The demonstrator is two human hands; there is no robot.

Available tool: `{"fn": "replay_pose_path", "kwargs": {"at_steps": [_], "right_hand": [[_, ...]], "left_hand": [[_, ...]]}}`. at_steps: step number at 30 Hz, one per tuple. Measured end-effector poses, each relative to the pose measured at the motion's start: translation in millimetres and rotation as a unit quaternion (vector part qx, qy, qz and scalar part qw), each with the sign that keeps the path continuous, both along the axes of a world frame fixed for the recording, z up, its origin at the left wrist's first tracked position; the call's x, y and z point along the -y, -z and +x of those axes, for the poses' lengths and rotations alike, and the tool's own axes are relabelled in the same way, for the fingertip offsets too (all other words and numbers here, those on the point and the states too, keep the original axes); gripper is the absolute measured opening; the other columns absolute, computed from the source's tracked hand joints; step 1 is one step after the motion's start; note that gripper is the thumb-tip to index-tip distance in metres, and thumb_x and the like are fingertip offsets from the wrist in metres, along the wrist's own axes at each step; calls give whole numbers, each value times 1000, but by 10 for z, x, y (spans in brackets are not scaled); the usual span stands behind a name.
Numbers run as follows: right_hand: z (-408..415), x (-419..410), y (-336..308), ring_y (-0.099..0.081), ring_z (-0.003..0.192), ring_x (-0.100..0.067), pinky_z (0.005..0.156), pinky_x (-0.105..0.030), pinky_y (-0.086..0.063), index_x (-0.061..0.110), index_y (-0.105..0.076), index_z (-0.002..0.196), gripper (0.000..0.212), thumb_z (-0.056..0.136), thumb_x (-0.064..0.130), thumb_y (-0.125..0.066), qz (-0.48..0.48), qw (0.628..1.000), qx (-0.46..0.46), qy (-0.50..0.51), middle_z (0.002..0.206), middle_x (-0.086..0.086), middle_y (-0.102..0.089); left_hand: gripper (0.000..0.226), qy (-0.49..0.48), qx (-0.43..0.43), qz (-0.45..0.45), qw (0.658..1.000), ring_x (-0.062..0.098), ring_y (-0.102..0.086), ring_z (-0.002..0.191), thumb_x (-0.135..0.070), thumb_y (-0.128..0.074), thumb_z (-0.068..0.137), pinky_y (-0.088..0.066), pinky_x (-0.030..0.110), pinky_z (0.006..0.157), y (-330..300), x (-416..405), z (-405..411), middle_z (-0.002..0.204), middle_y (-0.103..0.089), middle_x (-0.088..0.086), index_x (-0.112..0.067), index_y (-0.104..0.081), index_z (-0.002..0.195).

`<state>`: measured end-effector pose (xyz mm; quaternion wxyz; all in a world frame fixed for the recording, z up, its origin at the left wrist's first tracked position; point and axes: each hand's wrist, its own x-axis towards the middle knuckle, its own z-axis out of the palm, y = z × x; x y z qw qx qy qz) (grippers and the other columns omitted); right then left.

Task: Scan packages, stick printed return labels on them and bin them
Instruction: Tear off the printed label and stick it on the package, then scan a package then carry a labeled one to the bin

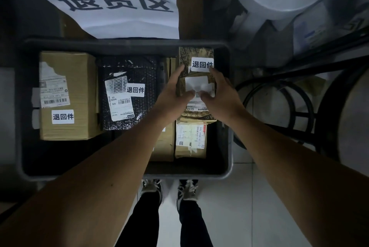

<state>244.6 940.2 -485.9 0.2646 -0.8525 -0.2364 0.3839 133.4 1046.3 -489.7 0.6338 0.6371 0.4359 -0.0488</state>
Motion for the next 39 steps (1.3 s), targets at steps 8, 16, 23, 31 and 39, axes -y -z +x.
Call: {"fn": "replay_pose_path", "kwargs": {"at_steps": [8,16,23,31,39], "right_hand": [[-101,145,-423,-47,131,-28,101,-37,-45,24,-28,153,64,96,24,-57,-19,995,82,-56,149,-8,-39],[-448,711,-1758,-39,134,-32,101,-50,-45,25,-33,146,54,95,38,-49,-92,974,155,-135,147,-6,-38],[-941,1630,-3209,-30,140,-30,109,-48,-37,24,-27,150,58,97,40,-46,-142,976,156,-55,152,-9,-31],[-1788,2907,-4190,-33,139,-31,109,-49,-38,23,-27,151,60,98,44,-46,-171,961,182,119,155,-7,-33],[-2644,4152,-4866,-31,141,-30,110,-46,-35,23,-28,152,63,98,48,-47,-219,903,230,290,156,-7,-32]], "left_hand": [[68,117,-75,221,965,31,-24,147,-36,-57,96,-44,42,108,-325,57,-176,161,-18,7,-41,-20,153],[59,267,-168,375,872,32,-23,148,-50,-44,98,-28,55,116,-1711,517,-348,160,-26,11,-29,-28,151],[54,348,-142,420,826,31,-26,144,-45,-43,98,-24,52,116,-3156,1355,-708,154,-34,9,-26,-36,148],[53,434,-41,481,760,30,-40,134,-42,-47,96,-35,46,106,-4155,2107,-1126,147,-44,8,-24,-43,145],[53,538,102,467,694,27,-35,135,-44,-49,96,-33,44,105,-4776,3388,-1237,148,-41,5,-27,-42,145]]}}
